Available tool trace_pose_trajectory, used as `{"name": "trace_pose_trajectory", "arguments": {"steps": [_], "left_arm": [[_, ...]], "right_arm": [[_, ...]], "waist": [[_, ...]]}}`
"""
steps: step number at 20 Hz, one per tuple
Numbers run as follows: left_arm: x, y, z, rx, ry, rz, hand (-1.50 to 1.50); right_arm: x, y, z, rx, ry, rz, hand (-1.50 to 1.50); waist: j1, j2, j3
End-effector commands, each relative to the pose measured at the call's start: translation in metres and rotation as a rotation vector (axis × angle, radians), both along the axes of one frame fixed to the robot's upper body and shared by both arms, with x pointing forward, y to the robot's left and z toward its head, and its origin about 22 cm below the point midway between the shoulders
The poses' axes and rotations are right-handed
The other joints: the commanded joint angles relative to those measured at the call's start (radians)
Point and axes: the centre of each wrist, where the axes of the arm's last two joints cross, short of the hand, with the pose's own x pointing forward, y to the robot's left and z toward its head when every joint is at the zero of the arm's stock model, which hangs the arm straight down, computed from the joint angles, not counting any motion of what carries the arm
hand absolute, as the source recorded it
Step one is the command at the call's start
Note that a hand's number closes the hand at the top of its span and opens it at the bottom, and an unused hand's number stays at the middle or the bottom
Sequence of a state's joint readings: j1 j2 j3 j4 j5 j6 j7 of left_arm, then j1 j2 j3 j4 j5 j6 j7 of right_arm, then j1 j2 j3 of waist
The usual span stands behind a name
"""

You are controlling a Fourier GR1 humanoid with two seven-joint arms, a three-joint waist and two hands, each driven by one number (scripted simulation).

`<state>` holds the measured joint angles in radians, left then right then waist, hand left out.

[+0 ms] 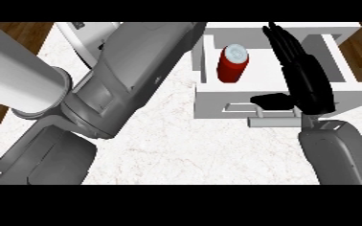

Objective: Pick up the can, place it into the drawer and close the drawer

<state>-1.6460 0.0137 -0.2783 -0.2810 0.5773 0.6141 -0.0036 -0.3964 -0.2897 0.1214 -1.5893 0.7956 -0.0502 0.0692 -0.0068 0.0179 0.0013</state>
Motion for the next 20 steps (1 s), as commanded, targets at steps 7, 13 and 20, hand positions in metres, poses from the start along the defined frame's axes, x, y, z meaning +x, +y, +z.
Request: {"name": "trace_pose_trajectory", "arguments": {"steps": [7,13,20], "left_arm": [[0.009,0.026,-0.011,-0.028,0.028,0.019,-1.5],[0.018,0.054,0.005,-0.006,0.016,0.045,-1.5],[0.011,0.058,0.013,-0.021,0.03,0.029,-1.5]], "right_arm": [[0.049,0.022,-0.071,-0.119,-0.032,-0.053,-1.5],[0.088,0.032,-0.067,-0.172,-0.079,-0.113,-1.5],[0.119,0.042,-0.047,-0.163,-0.153,-0.207,-1.5]], "waist": [[0.034,-0.008,0.0],[0.04,-0.003,0.0],[0.081,-0.009,-0.001]]}}
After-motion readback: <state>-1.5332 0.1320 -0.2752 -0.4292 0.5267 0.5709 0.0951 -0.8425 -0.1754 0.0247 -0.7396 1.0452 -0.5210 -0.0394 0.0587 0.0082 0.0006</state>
